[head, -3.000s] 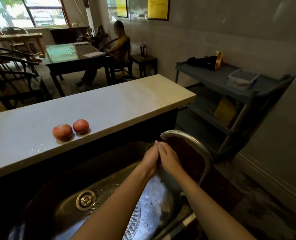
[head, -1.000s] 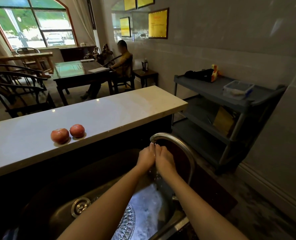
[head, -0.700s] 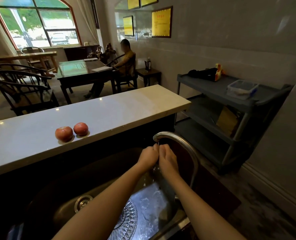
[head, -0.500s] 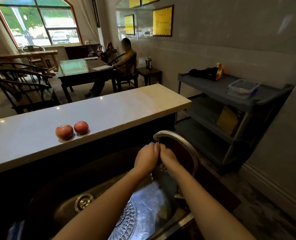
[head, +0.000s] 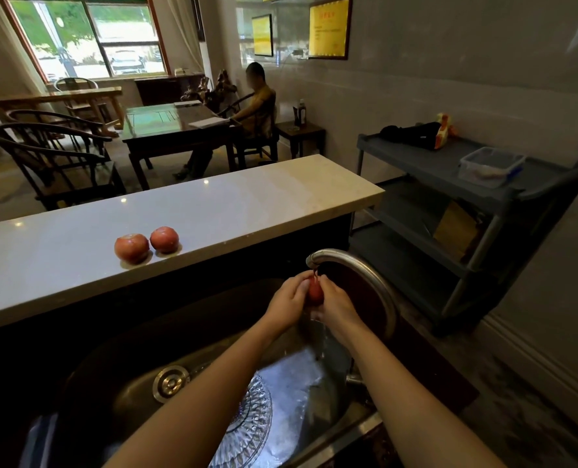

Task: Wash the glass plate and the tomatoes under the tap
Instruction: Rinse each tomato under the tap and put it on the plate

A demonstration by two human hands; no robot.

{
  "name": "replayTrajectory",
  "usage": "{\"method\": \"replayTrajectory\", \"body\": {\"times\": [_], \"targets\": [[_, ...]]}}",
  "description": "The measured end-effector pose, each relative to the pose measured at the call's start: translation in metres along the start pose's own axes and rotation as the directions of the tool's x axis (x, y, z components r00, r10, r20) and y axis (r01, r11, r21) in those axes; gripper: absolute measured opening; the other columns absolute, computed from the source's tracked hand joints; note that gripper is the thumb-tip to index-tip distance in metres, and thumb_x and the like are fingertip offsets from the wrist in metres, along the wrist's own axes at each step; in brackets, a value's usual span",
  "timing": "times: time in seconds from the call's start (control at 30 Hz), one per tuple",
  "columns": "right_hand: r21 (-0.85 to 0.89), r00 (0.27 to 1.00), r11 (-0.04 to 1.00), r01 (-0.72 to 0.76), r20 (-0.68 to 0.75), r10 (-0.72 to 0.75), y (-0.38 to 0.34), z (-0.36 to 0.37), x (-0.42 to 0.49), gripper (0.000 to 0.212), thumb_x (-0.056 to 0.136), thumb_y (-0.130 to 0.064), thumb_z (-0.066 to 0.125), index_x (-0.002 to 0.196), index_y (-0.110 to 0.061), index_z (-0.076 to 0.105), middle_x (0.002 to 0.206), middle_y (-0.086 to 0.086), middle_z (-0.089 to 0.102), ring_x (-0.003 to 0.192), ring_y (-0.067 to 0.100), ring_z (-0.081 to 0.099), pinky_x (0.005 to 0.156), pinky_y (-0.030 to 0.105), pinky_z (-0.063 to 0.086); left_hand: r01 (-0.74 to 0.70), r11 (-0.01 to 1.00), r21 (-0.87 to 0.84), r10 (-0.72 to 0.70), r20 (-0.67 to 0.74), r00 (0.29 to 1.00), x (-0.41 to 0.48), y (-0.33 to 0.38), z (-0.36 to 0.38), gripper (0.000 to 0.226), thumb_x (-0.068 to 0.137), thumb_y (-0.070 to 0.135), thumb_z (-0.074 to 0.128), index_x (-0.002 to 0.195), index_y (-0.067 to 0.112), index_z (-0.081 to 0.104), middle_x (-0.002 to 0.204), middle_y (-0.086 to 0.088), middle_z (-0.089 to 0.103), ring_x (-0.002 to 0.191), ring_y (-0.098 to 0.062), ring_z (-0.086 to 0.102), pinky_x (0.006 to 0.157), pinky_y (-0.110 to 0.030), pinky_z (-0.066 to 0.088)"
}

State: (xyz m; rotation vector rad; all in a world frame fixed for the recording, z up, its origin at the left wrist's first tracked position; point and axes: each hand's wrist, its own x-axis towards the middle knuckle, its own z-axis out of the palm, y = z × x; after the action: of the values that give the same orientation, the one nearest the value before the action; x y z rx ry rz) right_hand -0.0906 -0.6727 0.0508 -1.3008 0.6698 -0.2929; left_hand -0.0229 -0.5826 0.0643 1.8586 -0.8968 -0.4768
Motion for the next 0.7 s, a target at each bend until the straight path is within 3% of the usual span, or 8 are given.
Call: {"method": "replayTrajectory", "body": {"times": [0.13, 0.27, 0.37, 0.43, 0.5, 0.57, 0.7], "targets": [[-0.105, 0.996, 0.992, 0.072, 0.061, -0.066, 0.000, 0.003, 0.002, 0.039, 0.097, -0.040, 0.038, 0.133, -0.025, 0.048, 0.127, 0.007, 0.057, 0.112, 0.022, 0.057, 0.072, 0.029, 0.050, -0.011, 1.000, -0.018, 0.011, -0.029, 1.000, -0.003, -0.004, -0.001, 0.038, 0.099, 0.017, 0.038, 0.137, 0.015, 0.042, 0.136, -0.009, 0.047, 0.123, -0.017, 0.046, 0.106, -0.033, 0.038], [-0.061, 0.993, 0.996, -0.062, -0.101, 0.056, -0.006, 0.007, 0.006, 0.039, 0.097, -0.041, 0.036, 0.125, -0.021, 0.054, 0.114, 0.012, 0.061, 0.104, 0.026, 0.061, 0.090, 0.042, 0.052, -0.031, 0.997, 0.071, 0.027, 0.057, 0.998, -0.004, -0.011, -0.001, 0.050, 0.093, 0.019, 0.052, 0.140, 0.020, 0.035, 0.136, -0.006, 0.041, 0.117, -0.012, 0.042, 0.096, -0.023, 0.037], [-0.126, 0.999, 0.991, -0.039, 0.011, 0.041, -0.001, 0.009, 0.005, 0.026, 0.094, -0.041, 0.044, 0.116, -0.030, 0.054, 0.118, 0.009, 0.059, 0.105, 0.024, 0.060, 0.093, 0.046, 0.051, -0.093, 0.988, 0.123, 0.091, 0.018, 0.996, -0.005, -0.016, -0.009, 0.050, 0.085, 0.011, 0.062, 0.132, 0.018, 0.047, 0.129, -0.008, 0.050, 0.116, -0.018, 0.048, 0.096, -0.027, 0.043], [-0.300, 0.997, 0.953, 0.035, 0.075, -0.013, 0.001, 0.009, 0.003, 0.025, 0.087, -0.038, 0.058, 0.111, -0.034, 0.052, 0.116, 0.005, 0.060, 0.102, 0.021, 0.061, 0.091, 0.043, 0.053, -0.116, 0.985, 0.126, 0.122, -0.039, 0.992, -0.004, -0.021, -0.013, 0.049, 0.080, 0.001, 0.063, 0.126, 0.013, 0.053, 0.125, -0.009, 0.056, 0.115, -0.019, 0.052, 0.095, -0.027, 0.045], [-0.427, 0.998, 0.902, 0.065, 0.049, -0.049, 0.003, 0.009, 0.004, 0.040, 0.080, -0.032, 0.067, 0.116, -0.027, 0.051, 0.110, 0.003, 0.060, 0.098, 0.020, 0.061, 0.086, 0.039, 0.055, -0.111, 0.986, 0.124, 0.119, -0.057, 0.991, -0.006, -0.026, -0.014, 0.051, 0.076, -0.004, 0.063, 0.123, 0.014, 0.055, 0.123, -0.007, 0.058, 0.114, -0.016, 0.053, 0.091, -0.019, 0.045], [-0.452, 0.996, 0.889, 0.075, -0.006, -0.087, 0.001, 0.012, 0.002, 0.044, 0.076, -0.028, 0.072, 0.115, -0.022, 0.052, 0.109, 0.003, 0.059, 0.097, 0.019, 0.060, 0.079, 0.031, 0.053, -0.114, 0.987, 0.117, 0.121, -0.060, 0.991, -0.006, -0.031, -0.014, 0.052, 0.074, -0.005, 0.065, 0.120, 0.016, 0.055, 0.121, -0.004, 0.058, 0.112, -0.013, 0.053, 0.083, -0.010, 0.044], [-0.478, 0.980, 0.871, 0.109, -0.096, -0.176, 0.001, 0.017, -0.006, 0.043, 0.073, -0.025, 0.075, 0.110, -0.019, 0.054, 0.109, 0.004, 0.060, 0.094, 0.017, 0.059, 0.075, 0.026, 0.049, -0.138, 0.988, 0.064, 0.142, -0.055, 0.988, -0.008, -0.034, -0.016, 0.050, 0.074, -0.003, 0.067, 0.117, 0.019, 0.053, 0.114, 0.004, 0.055, 0.106, -0.009, 0.055, 0.078, -0.011, 0.050]]}}
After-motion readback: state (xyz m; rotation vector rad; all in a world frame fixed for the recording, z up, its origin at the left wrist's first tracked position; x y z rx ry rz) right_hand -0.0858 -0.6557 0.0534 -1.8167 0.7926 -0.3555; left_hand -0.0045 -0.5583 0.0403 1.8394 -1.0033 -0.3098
